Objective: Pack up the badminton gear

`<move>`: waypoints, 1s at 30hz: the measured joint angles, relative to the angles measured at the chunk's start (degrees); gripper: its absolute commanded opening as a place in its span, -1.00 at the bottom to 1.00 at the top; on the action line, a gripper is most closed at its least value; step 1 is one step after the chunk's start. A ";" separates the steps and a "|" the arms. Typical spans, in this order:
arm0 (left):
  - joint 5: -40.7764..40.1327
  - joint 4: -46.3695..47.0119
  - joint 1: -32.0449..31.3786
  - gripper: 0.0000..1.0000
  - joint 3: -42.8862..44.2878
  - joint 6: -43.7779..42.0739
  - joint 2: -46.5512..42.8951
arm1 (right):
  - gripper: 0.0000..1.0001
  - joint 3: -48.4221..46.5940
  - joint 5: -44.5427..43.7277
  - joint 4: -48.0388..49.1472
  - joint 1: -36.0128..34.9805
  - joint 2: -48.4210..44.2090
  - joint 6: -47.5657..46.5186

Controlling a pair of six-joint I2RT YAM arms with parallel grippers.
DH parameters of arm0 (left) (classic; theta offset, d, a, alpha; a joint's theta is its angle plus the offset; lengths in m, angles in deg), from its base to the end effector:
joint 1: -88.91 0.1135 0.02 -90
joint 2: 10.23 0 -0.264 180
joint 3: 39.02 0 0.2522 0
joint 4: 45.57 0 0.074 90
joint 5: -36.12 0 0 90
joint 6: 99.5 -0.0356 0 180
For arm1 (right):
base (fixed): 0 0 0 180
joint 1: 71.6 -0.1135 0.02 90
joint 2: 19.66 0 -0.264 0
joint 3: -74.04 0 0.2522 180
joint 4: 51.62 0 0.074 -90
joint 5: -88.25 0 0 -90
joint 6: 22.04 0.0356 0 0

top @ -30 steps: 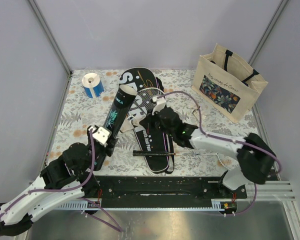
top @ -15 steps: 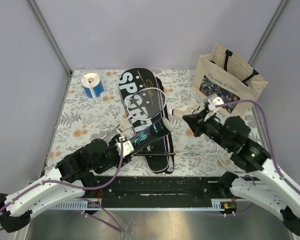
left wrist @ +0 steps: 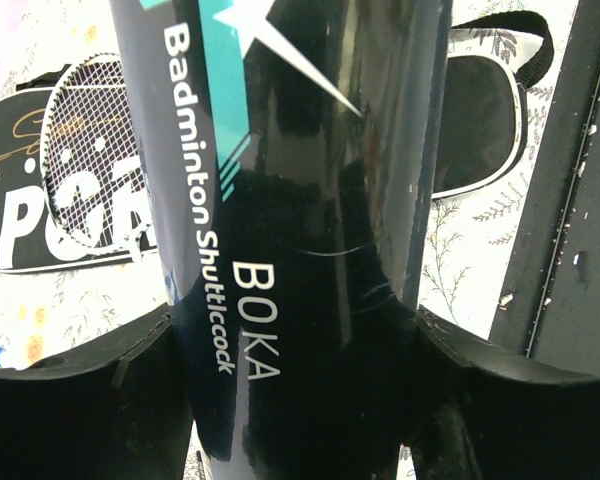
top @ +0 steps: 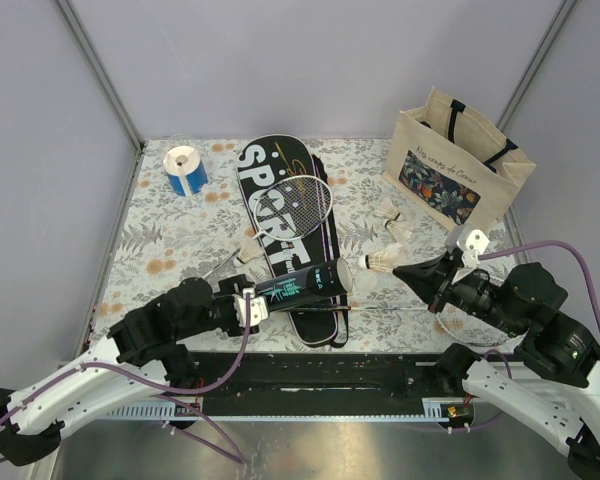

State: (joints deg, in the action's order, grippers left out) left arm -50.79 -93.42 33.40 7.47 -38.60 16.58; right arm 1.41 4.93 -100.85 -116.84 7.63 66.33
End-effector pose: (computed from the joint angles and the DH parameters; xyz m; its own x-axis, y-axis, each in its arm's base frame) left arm 0.0655 -0.0987 0.2658 0.1798 0.5959 -0.7827 0.8727 0.2706 0.4065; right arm 0.0476 0.0539 0.4065 -0.0254 -0.0657 -0.9975 -0.7880 0.6153 -0.0205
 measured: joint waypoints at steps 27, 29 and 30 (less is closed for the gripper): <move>4.24 -0.46 0.00 -1.00 1.42 -3.43 2.73 | -1.00 7.15 20.04 9.03 0.02 5.75 5.20; 4.22 -0.46 0.00 -1.00 1.42 -3.41 3.02 | -1.00 7.96 20.72 10.27 0.00 6.32 6.03; 4.22 -0.46 0.00 -1.00 1.42 -3.41 3.21 | -1.00 8.37 21.20 10.86 0.00 6.73 6.58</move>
State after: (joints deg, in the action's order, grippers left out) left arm -46.57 -93.88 33.40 8.89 -42.01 19.79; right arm 9.78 26.13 -89.99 -116.84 14.36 72.91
